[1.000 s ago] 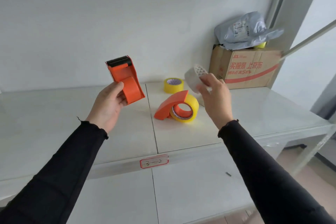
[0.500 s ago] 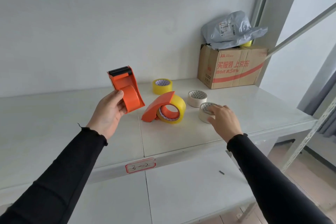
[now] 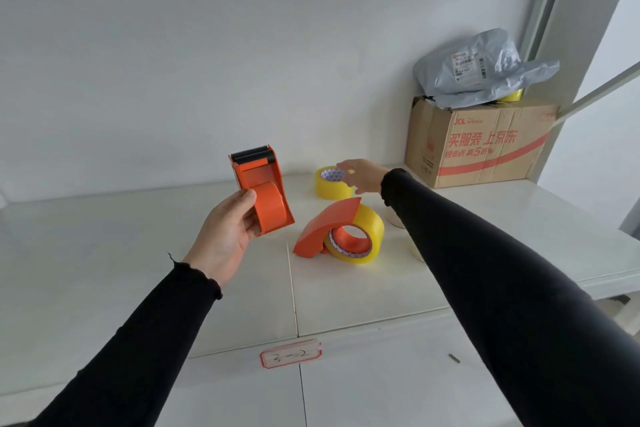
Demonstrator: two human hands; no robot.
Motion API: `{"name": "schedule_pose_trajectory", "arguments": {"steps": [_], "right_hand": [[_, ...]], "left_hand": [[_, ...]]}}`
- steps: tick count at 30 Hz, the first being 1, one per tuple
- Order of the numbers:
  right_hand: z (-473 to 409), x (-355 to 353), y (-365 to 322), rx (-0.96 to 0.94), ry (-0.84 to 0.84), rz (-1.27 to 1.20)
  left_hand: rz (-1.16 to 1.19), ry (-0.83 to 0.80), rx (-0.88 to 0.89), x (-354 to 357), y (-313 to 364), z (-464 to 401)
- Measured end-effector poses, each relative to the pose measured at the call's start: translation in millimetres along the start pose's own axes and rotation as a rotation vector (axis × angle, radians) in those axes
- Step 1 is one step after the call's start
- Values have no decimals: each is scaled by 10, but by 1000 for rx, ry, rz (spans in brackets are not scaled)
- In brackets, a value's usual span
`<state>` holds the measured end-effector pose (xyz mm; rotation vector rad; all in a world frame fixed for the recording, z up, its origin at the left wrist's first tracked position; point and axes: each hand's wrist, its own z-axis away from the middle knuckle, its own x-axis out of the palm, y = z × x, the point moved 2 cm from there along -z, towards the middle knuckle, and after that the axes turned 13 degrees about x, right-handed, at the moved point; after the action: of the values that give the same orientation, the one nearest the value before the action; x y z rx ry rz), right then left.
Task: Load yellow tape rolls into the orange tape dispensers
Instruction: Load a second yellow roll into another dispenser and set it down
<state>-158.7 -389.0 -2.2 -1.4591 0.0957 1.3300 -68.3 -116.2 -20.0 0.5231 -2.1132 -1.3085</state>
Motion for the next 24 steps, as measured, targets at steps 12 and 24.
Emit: {"name": "schedule_pose_trajectory", "arguments": {"steps": [12, 24], "right_hand": [[-403, 154, 117, -84, 176, 674], [1218, 174, -378, -476, 182, -383]], "left_hand": [[36, 40, -31, -48, -123, -83], [127, 102, 96, 75, 117, -54]]}}
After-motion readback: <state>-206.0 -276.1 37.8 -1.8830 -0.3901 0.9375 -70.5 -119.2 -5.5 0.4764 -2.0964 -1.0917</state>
